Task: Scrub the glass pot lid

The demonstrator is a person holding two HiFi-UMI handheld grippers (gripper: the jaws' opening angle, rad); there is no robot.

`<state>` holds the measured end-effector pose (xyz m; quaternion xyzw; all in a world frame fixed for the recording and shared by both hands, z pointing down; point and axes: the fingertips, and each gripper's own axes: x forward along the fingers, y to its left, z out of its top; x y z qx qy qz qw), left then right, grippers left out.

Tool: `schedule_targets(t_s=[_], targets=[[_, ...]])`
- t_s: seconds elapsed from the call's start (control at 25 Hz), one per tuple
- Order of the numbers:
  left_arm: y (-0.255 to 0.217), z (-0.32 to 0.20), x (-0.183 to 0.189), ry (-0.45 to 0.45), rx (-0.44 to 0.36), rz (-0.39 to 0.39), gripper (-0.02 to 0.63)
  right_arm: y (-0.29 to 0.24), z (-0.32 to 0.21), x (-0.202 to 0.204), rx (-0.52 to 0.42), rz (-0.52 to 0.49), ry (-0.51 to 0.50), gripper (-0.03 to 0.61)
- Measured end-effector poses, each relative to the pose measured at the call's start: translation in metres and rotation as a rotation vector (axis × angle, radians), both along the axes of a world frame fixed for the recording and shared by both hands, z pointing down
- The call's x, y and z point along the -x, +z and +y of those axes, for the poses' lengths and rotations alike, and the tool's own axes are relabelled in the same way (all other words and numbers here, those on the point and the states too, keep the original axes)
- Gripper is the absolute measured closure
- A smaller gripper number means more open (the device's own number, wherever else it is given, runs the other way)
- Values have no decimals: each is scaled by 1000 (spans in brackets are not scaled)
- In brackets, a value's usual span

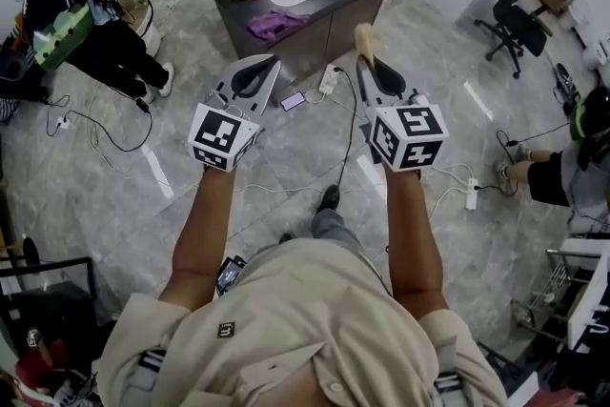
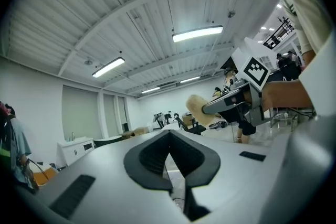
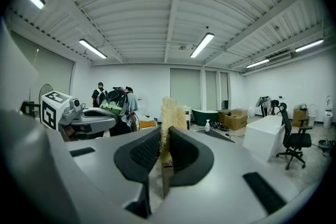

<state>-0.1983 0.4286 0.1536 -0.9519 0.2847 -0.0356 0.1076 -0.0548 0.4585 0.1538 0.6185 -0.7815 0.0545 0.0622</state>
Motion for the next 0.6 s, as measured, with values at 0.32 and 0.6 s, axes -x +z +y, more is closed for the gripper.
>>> schedule_targets(t_s=[0.32,0.6], targets=[[5,-74,-55,-48,18,-28,600,10,-91,-57,31,-21,-61,538],[12,-122,-91,-105,33,-33,600,15,-144,-94,39,-24,-115,538]])
